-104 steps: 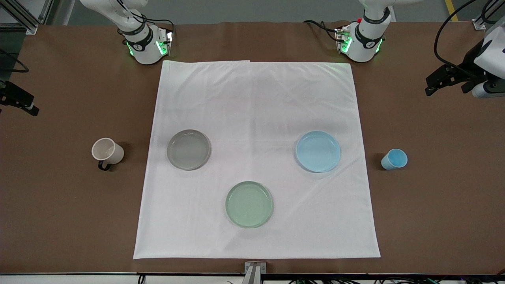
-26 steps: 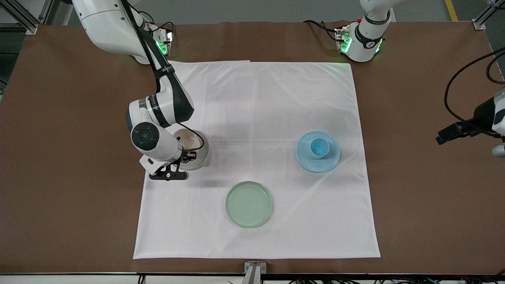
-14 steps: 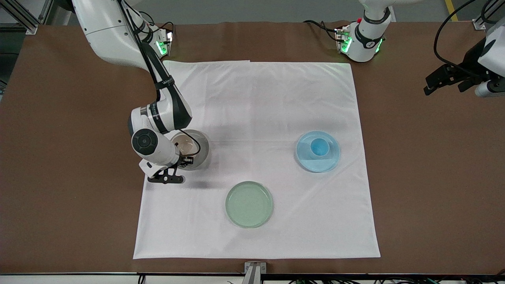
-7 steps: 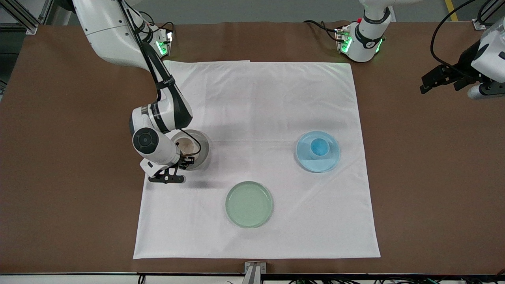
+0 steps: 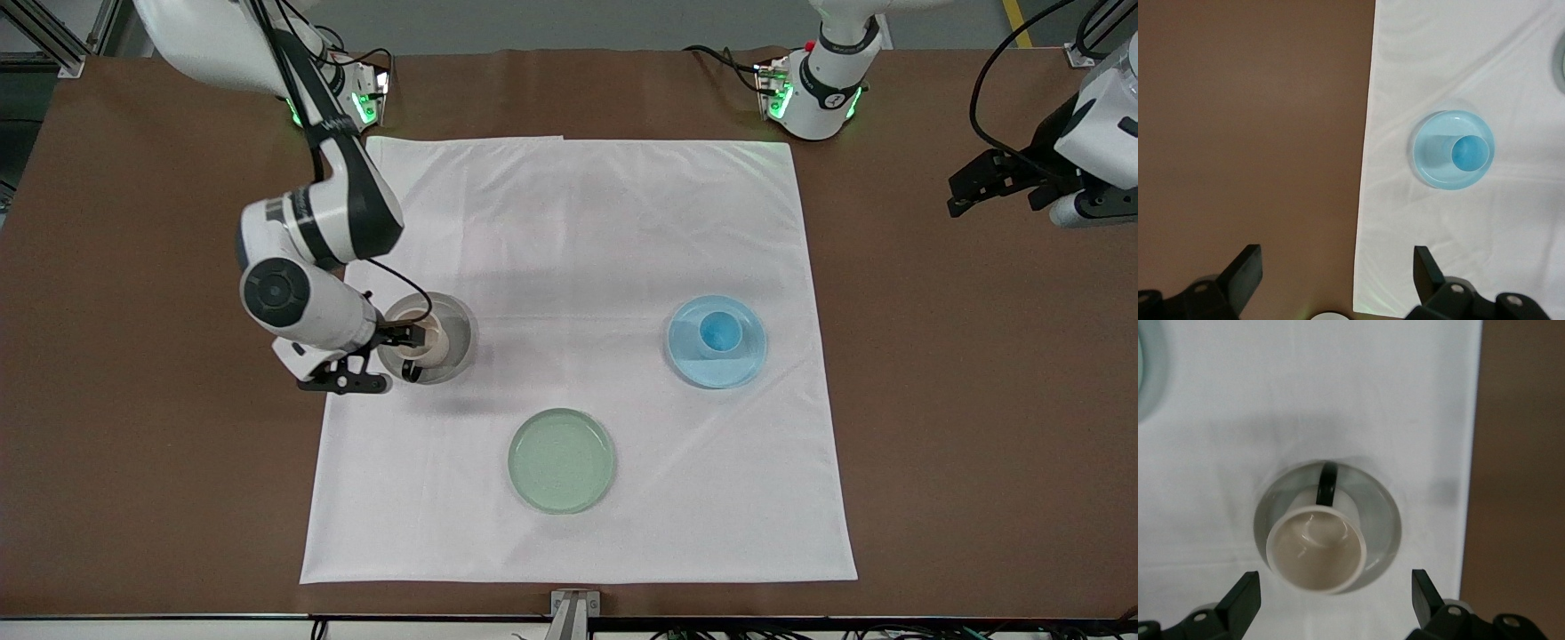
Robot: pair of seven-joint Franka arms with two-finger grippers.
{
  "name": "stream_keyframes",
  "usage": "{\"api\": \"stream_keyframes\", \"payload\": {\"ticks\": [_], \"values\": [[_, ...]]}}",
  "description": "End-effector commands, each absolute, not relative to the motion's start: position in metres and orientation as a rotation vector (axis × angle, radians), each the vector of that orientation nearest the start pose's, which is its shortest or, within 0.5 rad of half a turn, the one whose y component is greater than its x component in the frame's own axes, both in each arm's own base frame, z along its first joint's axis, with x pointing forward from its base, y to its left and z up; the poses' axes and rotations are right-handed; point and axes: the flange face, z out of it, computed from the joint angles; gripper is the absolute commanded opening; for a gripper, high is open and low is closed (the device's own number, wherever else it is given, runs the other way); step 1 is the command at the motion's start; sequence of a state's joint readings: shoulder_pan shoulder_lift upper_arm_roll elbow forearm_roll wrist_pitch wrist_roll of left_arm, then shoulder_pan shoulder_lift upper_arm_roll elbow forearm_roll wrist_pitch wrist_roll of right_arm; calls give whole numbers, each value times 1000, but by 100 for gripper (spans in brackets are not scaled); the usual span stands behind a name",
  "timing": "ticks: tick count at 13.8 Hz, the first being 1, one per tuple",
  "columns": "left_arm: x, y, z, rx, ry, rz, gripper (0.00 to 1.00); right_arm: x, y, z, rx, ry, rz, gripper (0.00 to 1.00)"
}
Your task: Place blue cup in blue plate and white mug in gray plate
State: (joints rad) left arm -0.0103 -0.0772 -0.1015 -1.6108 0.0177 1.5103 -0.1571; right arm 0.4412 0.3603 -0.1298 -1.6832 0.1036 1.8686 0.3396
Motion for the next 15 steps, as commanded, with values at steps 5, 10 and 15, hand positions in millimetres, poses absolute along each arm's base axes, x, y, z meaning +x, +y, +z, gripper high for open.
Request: {"api": "stream_keyframes", "payload": {"ticks": [5, 10, 15], "values": [[523, -58, 654, -3096, -45, -6, 100, 552, 70, 530, -3117, 37, 273, 100], [529, -59, 657, -3096, -45, -21, 100, 552, -10, 563, -3099, -10, 167, 100], [529, -57, 658, -3098, -47, -23, 100, 559, -24, 597, -3104, 24, 52, 100]]}}
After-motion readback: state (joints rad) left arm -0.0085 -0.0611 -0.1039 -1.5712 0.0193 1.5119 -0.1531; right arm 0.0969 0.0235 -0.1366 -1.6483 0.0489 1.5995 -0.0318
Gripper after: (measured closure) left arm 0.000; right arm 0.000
